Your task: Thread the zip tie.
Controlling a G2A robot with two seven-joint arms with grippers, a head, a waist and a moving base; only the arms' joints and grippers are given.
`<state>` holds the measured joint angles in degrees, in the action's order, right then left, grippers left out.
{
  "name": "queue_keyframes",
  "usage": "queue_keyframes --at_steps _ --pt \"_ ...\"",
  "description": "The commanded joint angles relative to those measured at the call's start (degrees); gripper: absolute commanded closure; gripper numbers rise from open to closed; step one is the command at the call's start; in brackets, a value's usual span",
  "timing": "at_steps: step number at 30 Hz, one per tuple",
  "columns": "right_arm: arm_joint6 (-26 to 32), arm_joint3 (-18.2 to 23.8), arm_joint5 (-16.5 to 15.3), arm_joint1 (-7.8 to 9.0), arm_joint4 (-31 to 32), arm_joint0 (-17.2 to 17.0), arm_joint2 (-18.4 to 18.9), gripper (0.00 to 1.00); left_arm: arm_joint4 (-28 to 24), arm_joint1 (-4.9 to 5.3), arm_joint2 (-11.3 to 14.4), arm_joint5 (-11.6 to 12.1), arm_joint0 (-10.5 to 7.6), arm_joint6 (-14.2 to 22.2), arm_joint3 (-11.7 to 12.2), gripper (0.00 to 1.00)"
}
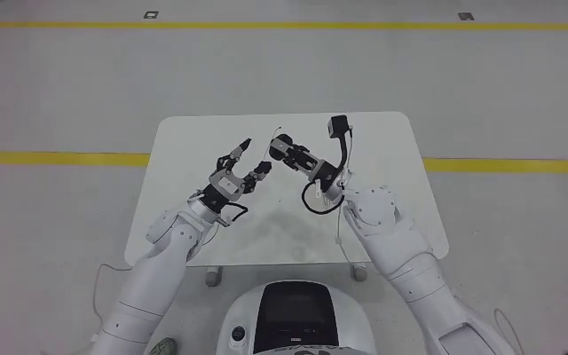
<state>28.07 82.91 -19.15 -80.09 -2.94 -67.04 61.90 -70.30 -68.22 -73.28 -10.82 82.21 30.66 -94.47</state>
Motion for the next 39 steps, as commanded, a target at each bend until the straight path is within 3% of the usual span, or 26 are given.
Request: queue_keyframes --at_steps 1,11,20,39 --pt "-0.1 -0.1 0.0 0.00 -0.1 0.1 -0.1 1.00 0.1 0.01 0.1 -0.3 -0.16 0.1 0.1 0.62" --pt "-0.8 -0.8 -0.3 0.04 -0.1 0.3 0.0 1.00 0.4 0.02 0.7 -1.6 -1.06 0.6 0.8 0.64" --pt "-1.1 -1.5 -0.3 0.14 -0.3 0.1 0.1 1.00 0.2 -0.08 1.3 -1.5 -1.77 1.3 1.4 0.75" --pt "0.9 -1.7 -0.3 0.39 -1.4 0.5 0.4 1.00 -0.2 -0.40 2.5 -0.6 -3.07 0.2 2.3 0.80"
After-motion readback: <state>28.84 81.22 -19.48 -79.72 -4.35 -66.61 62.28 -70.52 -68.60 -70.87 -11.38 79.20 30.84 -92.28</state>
